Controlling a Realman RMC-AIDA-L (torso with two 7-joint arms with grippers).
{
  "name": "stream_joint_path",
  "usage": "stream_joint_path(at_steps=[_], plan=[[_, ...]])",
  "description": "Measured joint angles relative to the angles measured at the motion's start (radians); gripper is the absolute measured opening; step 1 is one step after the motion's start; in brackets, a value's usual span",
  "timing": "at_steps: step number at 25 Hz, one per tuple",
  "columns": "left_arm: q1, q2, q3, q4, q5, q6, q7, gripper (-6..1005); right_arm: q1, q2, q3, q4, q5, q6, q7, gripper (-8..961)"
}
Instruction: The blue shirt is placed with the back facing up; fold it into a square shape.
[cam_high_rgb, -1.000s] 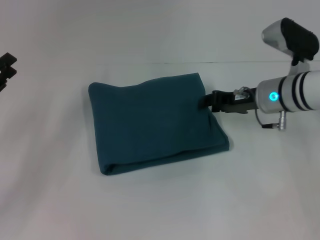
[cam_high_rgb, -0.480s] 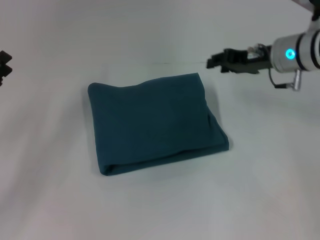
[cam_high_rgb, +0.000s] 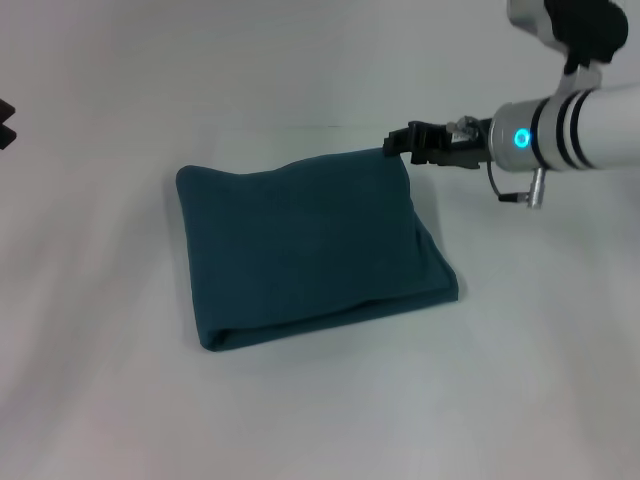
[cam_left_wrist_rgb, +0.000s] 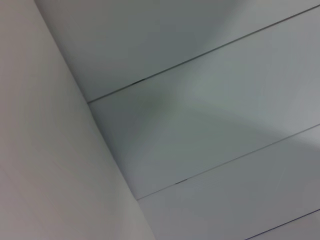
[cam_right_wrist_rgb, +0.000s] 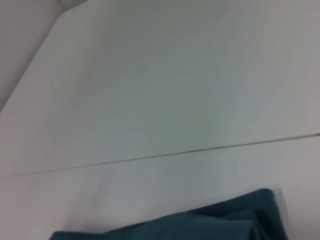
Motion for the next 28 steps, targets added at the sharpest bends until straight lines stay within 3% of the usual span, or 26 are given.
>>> stream_joint_path(at_steps=[3,11,17,20,24,28], plan=[[-0.001,-0.002,0.006,-0.002,0.001,-0.015,0.0,368,-0.011,0.011,-0.003,0.01,0.036,0.018,-0.003,474],[-0.002,0.0,0.009,-0.013,0.006,-0.029,0.004,369,-0.02,0.01,-0.005,0.03,0.207,-0.014,-0.113,473],[0.0,-0.003,0.008,-0.021,0.004,-0.038,0.011,368,0.055,0.018,-0.066,0.208,0.215,0.198,-0.173,474],[-0.003,-0.001,0.009,-0.027,0.003,-0.038,0.011,368,0.068,0.015,-0.108,0.232,0.204,0.274,-0.159,474],[-0.002,0.002,0.008,-0.027,0.001,-0.037,0.011,368,-0.005,-0.014,-0.114,0.106,0.199,0.208,-0.108,473],[-0.001,0.008,0.02,-0.018,0.031,-0.031,0.012,368,-0.143,-0.067,-0.08,-0.125,0.206,-0.056,-0.076,473]])
